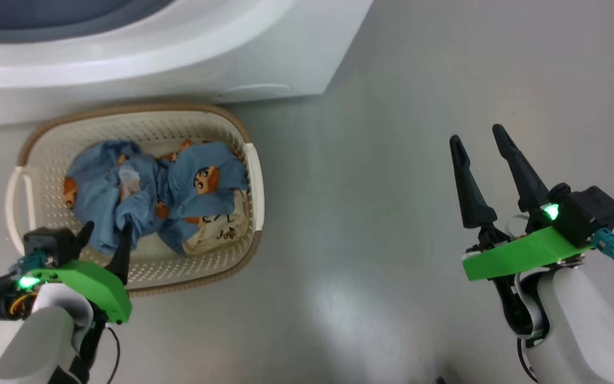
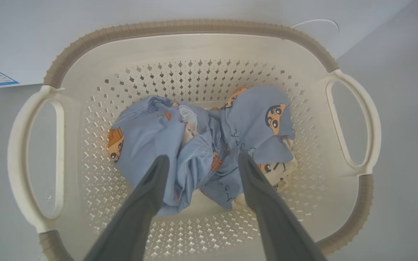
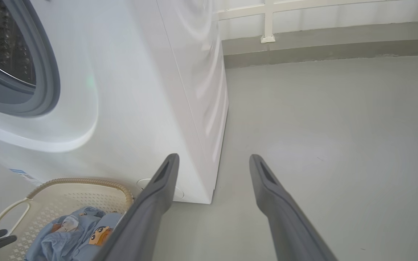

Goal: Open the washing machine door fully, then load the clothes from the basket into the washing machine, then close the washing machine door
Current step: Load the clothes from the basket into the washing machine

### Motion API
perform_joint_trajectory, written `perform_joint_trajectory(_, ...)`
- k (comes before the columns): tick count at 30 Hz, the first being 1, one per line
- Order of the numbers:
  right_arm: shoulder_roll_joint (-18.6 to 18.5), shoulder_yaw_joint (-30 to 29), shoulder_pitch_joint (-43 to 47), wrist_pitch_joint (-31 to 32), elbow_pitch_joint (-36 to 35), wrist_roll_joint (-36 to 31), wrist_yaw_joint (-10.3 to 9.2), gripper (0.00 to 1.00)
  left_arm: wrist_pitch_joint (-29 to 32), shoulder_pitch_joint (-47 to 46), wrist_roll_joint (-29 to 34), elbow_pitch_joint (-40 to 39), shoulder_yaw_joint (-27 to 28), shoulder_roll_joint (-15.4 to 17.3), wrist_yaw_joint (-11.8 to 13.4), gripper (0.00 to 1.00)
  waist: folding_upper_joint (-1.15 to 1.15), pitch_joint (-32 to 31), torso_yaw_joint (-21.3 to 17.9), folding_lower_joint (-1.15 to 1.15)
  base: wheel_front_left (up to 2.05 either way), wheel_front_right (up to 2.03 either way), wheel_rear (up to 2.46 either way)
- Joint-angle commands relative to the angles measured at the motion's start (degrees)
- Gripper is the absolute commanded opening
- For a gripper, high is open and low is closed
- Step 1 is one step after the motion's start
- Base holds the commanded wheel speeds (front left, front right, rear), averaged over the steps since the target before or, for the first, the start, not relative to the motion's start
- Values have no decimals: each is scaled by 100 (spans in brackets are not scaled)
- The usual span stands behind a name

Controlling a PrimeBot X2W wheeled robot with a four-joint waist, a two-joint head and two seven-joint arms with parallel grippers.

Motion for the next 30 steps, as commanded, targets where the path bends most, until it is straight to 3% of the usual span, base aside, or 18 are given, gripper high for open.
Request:
perform_joint_trajectory(1,30,139,17,-52,-138,-55,25,100,-37,-38,-56,28,74,276,4,100,0,220,-83,0,0,0,0)
perform_joint_trajectory(30,195,318,-439,-52,-365,-124,25,100,232,-1403,-563,934,-1136,931,4,100,0,1261,-373,0,0,0,0)
